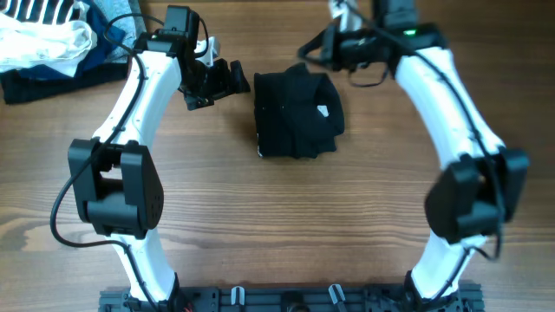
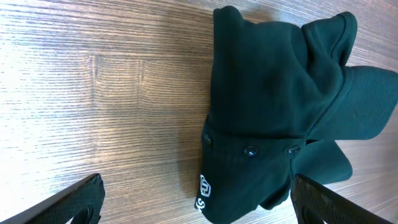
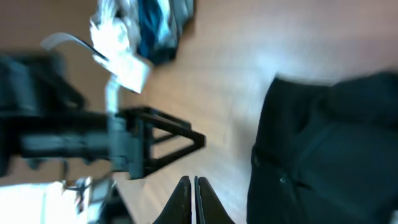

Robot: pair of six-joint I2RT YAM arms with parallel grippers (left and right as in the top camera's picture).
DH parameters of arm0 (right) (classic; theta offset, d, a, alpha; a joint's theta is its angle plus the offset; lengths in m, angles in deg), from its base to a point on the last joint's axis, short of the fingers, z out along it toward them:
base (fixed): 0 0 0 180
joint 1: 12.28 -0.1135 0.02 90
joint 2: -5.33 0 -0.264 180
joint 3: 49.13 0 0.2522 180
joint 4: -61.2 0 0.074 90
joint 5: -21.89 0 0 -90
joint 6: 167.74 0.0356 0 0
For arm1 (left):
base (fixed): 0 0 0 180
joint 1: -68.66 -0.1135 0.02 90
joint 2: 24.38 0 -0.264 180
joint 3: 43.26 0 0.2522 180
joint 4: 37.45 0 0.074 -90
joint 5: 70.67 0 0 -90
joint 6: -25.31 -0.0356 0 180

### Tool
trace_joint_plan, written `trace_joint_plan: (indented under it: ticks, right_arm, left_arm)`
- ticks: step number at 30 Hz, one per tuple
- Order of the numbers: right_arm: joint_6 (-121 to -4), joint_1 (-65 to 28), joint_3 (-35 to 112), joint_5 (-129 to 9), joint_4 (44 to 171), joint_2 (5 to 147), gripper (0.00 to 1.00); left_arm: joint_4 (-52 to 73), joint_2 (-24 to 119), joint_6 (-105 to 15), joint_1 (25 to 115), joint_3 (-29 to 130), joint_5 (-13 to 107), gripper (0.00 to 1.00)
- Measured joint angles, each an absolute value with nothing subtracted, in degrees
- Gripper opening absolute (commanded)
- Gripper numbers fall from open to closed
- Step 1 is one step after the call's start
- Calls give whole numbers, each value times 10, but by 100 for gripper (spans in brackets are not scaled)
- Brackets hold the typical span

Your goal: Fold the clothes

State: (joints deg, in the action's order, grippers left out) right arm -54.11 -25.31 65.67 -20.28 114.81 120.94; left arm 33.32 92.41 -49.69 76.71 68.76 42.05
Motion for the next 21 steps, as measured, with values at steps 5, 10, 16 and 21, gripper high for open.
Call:
trace_joint_plan:
  ticks: [5, 10, 16, 21]
  right_arm:
    - [-543, -257, 650, -168, 1146, 1299, 4]
    - [-545, -240, 648, -124, 1133, 1388, 6]
    - [-545, -183, 647, -72, 1107, 1444, 6]
    - [-545, -131, 647, -79, 1114, 1459, 4]
  left_arm:
    - [341, 924, -497, 767, 688, 420, 96]
    - [344, 924, -497, 767, 688, 410, 99]
    - [344, 924, -495, 767, 688, 403, 100]
    - [344, 924, -495, 767, 688, 401, 100]
